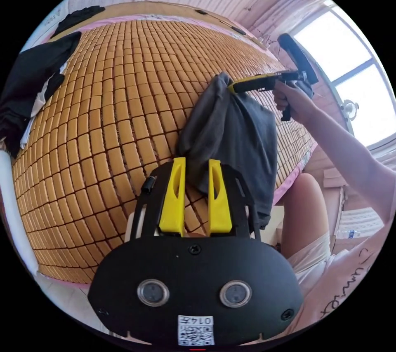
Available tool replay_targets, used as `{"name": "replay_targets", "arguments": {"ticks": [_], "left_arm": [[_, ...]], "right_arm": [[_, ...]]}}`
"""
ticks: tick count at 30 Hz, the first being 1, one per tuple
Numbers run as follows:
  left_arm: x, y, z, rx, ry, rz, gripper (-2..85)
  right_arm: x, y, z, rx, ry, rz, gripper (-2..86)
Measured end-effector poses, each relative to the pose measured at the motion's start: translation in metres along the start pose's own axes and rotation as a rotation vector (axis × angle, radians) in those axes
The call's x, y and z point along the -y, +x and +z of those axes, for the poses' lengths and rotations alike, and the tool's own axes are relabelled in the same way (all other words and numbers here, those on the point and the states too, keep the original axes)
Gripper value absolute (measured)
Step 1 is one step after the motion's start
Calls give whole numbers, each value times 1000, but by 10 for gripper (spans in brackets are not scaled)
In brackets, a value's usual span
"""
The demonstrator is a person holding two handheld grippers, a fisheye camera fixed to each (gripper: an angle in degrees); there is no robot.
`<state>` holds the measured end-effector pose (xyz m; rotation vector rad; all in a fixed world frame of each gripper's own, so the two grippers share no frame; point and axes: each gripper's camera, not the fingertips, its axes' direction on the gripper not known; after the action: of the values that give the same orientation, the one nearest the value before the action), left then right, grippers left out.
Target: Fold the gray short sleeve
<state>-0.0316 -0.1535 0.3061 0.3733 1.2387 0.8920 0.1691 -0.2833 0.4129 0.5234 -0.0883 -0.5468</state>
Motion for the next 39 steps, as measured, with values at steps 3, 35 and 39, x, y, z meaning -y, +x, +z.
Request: {"name": "replay_targets", "arguments": {"ticks": [3,35,39], "left_arm": [[-4,3,-2,20,22,16,54],[-78,-72,-138,117,482,-230,117],[-78,-45,-114,92,447,-137,93]], "right_arm": [[1,-12,-10,5,22,-53,58],[197,-295,-27,-151,33,-580,160],[106,-207,-15,-149,-17,-475,154]]}}
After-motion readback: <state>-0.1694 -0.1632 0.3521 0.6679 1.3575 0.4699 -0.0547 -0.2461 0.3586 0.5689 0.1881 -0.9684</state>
